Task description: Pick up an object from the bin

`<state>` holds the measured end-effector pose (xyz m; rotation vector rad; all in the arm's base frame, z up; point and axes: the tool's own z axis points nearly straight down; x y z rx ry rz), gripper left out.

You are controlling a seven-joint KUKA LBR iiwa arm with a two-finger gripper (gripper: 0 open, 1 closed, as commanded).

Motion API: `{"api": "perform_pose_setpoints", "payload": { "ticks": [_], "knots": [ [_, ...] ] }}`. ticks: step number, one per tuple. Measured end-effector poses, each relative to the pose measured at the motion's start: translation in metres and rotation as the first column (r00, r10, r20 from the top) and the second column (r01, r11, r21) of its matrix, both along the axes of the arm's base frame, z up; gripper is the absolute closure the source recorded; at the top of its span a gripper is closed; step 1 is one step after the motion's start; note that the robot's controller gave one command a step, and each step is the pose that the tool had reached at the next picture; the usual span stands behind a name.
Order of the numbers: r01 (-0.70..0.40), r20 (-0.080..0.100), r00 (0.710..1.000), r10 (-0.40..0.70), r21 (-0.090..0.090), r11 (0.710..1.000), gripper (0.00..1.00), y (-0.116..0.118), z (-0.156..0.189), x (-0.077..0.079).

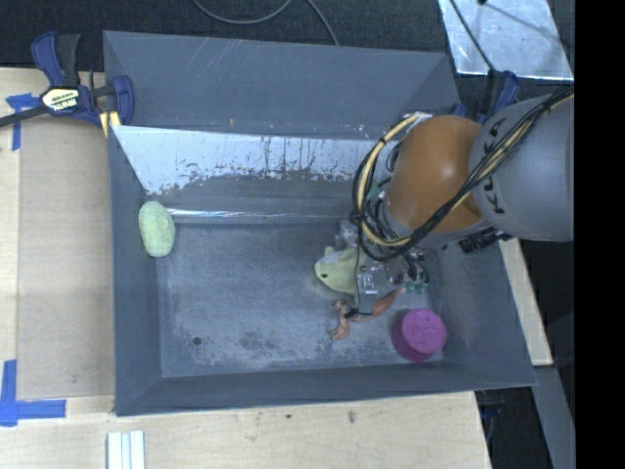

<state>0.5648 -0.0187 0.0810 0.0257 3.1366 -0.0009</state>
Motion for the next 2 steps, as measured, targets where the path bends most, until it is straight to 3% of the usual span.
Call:
{"api": "perform_pose_setpoints", "payload": {
  "ticks": [1, 2],
  "knots": [
    [-0.058, 0.001, 0.998, 0.058, 0.001, 0.998, 0.0, -0.001, -0.004, 0.002],
    [-0.183, 0.003, 0.983, 0.183, 0.002, 0.983, 0.0, -0.011, -0.006, -0.005]
  ]
}}
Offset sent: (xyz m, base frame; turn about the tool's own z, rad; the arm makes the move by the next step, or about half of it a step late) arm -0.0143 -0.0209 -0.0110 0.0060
